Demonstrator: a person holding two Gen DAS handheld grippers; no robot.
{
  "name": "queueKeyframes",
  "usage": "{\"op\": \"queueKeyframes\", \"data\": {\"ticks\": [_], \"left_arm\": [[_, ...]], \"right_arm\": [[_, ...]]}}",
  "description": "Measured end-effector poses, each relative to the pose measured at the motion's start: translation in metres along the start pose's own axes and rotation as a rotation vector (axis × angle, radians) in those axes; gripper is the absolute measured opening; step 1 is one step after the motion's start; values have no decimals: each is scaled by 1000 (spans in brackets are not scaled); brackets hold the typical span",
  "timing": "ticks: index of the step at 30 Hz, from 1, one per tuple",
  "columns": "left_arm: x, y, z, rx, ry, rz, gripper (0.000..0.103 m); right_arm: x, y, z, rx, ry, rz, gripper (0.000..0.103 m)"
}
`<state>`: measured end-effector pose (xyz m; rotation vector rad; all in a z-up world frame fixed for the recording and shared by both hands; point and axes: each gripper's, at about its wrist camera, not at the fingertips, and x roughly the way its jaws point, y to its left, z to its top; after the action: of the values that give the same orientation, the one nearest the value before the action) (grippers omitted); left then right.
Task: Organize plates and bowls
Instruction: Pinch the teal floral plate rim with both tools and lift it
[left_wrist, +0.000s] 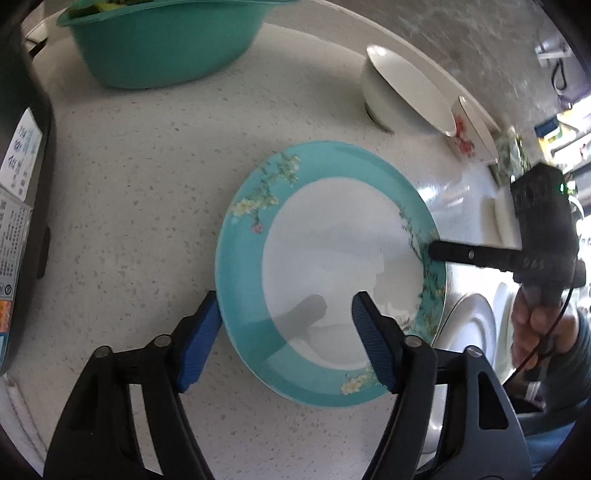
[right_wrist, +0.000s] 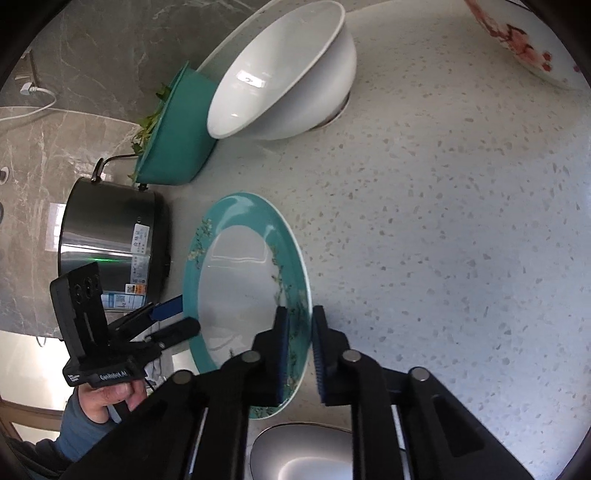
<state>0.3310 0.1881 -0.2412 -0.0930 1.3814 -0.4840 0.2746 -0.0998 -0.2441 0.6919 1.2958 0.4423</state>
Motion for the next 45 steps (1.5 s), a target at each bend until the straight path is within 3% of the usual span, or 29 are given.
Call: {"op": "queueKeyframes", "data": {"ticks": [3,4,6,30,37,45], "left_arm": [[-2,5,0,-23,-23,15,44],[-2,8,0,-30,-29,41,30],[-2,12,0,-39,-34,64,17],[-22,-2,1,-25,-43,36,15],[-39,-36,-13,17,-49,7,15],[-36,-91,-53,75,-10,-40,15]], "right_arm": [[0,0,-2,7,-9,-13,12],[-1,-1,-2,9,-11,-15,12],[-3,-3,-2,20,-22,-17,11],[-23,-1,-8,37,-66,-14,11],[-60,1,-30,40,-117,-23,11],[-109,-23,-78,76,-182,-55,11]]}}
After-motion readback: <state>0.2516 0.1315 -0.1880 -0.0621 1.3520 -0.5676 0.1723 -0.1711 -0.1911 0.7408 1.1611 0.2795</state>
